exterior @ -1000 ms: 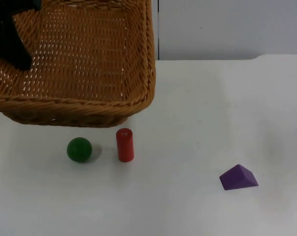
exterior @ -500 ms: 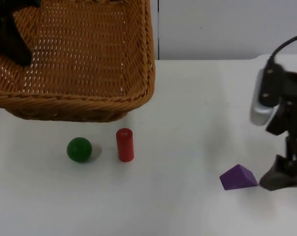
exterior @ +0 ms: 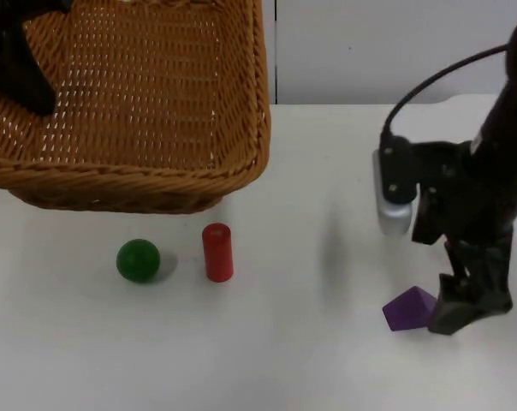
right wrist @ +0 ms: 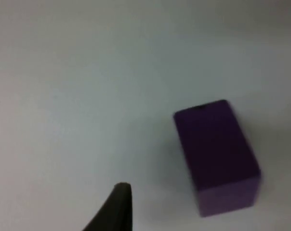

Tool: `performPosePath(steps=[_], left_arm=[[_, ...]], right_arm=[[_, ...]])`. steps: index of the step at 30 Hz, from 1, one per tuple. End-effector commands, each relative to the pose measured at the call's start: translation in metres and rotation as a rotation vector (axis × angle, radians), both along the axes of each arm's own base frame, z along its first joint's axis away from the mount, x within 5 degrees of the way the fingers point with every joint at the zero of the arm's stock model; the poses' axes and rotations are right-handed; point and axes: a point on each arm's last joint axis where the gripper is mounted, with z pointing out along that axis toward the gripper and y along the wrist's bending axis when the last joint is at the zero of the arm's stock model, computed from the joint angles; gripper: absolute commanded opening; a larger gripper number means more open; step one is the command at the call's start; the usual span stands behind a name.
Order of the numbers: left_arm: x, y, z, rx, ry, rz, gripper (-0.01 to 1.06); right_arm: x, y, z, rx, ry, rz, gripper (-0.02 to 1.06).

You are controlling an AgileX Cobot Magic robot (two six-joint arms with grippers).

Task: Pick up the basket with the left hand and place the triangular block into the basket with the right hand.

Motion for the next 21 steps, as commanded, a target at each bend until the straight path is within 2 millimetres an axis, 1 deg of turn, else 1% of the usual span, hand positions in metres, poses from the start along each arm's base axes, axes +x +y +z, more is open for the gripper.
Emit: performPosePath(steps=[1,3,4,7,16,19,20,21], left_arm=[[-0.001,-0.001,0.008,-0.028,-0.035,0.016,0.0],[-0.001,-0.001,0.008,-0.028,-0.035,0.016,0.0],[-0.001,-0.001,0.008,-0.028,-0.035,0.016,0.0],[-0.001,-0.001,0.007,-0.028,-0.033,0.015,0.0],[-0.001,-0.001,0.007,-0.028,-0.033,0.015,0.0],[-0.001,-0.001,0.008,-0.027,-0.036,0.013,0.0],[-0.001,-0.001,0.008,-0.027,-0.036,0.013,0.0],[-0.001,-0.001,0.008,-0.023,-0.039,0.005,0.0]], right_arm=[[-0.005,0.005,-0.008,-0.027,0.047,0.028,1.04],[-0.007,0.006,-0.016,-0.041,0.08,0.035,1.04],[-0.007,0.006,-0.016,-0.041,0.08,0.035,1.04],[-0.007,0.005,-0.025,-0.057,0.098,0.019,1.04],[-0.005,0.004,-0.027,-0.064,0.078,0.021,1.03],[-0.004,0.005,-0.027,-0.059,0.064,0.02,0.96],[-0.004,0.005,-0.027,-0.059,0.064,0.02,0.96],[-0.003,0.005,-0.027,-0.057,0.059,0.019,0.9]])
